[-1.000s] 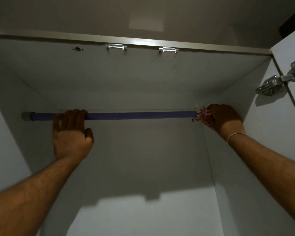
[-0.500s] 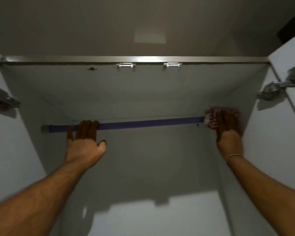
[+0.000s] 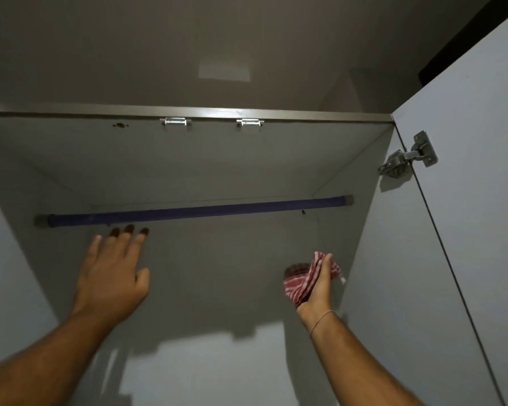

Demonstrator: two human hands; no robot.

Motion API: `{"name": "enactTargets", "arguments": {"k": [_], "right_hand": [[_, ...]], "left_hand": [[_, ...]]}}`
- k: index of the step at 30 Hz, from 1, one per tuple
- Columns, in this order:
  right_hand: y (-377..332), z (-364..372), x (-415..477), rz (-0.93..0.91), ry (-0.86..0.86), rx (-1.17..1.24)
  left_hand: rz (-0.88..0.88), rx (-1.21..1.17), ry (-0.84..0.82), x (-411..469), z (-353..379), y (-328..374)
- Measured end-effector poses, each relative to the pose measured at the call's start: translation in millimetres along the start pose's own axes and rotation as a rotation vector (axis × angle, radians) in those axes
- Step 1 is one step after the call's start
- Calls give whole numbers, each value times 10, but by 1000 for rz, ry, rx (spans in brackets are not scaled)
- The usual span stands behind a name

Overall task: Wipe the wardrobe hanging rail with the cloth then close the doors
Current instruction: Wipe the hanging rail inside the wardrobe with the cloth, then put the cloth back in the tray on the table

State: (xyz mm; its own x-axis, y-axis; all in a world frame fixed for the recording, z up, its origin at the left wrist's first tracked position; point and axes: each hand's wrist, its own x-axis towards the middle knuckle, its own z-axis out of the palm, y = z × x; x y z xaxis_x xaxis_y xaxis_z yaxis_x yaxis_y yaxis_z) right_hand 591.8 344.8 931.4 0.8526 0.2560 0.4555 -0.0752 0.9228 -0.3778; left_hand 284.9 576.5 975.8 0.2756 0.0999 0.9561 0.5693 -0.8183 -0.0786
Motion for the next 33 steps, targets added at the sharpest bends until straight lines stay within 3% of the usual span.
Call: {"name": "enactTargets", "arguments": {"k": [5, 15, 22, 27, 33], "right_hand": [[208, -270, -425, 182, -75, 40], [1167, -1628, -1481, 653, -129, 113], [1494, -2860, -2927, 891, 160, -141], [1351, -3479, -4175, 974, 404, -367], [1034, -3958, -5423, 1042, 555, -568]], "left_hand": [[133, -56, -154, -1024, 495, 258], [-77, -142, -661, -3306, 1151, 925], [-199, -182, -963, -5014, 732, 1219], [-294, -234, -1118, -6070, 77, 1475], [-290, -312, -1291, -7241, -689, 1705]]}}
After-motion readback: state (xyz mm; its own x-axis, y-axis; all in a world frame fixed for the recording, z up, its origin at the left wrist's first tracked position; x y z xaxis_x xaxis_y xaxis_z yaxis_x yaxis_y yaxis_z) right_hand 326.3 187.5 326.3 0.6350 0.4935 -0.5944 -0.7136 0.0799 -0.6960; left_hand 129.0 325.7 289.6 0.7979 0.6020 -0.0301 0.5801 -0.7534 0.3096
